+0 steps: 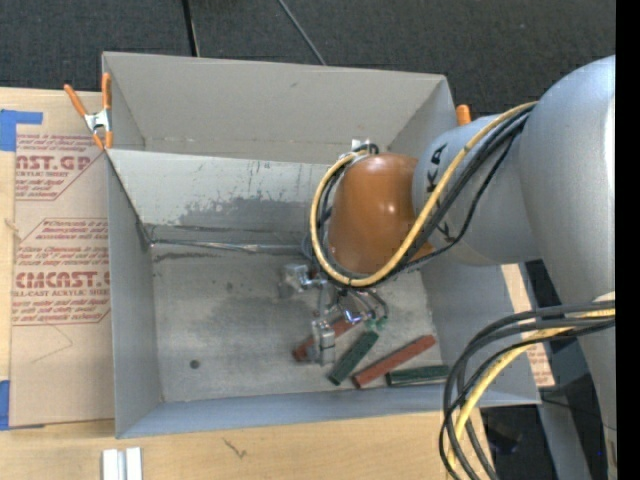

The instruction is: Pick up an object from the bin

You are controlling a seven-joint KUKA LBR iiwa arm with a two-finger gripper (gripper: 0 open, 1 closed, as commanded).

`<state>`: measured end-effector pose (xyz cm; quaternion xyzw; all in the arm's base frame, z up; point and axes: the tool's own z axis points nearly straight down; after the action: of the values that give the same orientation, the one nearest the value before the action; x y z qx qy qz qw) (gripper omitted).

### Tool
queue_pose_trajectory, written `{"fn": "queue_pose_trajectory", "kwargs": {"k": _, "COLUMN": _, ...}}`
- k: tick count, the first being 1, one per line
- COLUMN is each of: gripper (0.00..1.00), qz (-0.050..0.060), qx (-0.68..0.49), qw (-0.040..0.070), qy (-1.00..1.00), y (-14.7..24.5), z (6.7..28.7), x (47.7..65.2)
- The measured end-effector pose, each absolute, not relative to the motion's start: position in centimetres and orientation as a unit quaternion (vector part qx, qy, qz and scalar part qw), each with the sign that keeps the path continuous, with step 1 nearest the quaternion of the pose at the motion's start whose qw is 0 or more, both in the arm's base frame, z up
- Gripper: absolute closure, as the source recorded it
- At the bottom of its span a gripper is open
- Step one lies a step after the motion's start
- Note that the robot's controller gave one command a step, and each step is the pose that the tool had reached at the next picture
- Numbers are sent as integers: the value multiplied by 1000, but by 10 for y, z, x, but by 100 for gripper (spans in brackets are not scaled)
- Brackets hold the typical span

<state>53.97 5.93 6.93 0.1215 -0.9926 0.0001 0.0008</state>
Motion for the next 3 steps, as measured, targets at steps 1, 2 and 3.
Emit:
{"fn": "queue_pose_trajectory", "kwargs": {"k": 1, "gripper": 100, "qz": -1, "qx": 170, "qw": -1, "qy": -985, "y": 33, "z": 72, "x": 517}}
{"fn": "queue_pose_trajectory", "kwargs": {"k": 2, "gripper": 0, "qz": -1, "qx": 170, "qw": -1, "qy": -985, "y": 33, "z": 70, "x": 517}}
{"fn": "queue_pose_trajectory", "kwargs": {"k": 3, "gripper": 0, "qz": -1, "qx": 170, "qw": -1, "qy": -985, "y": 33, "z": 70, "x": 517}}
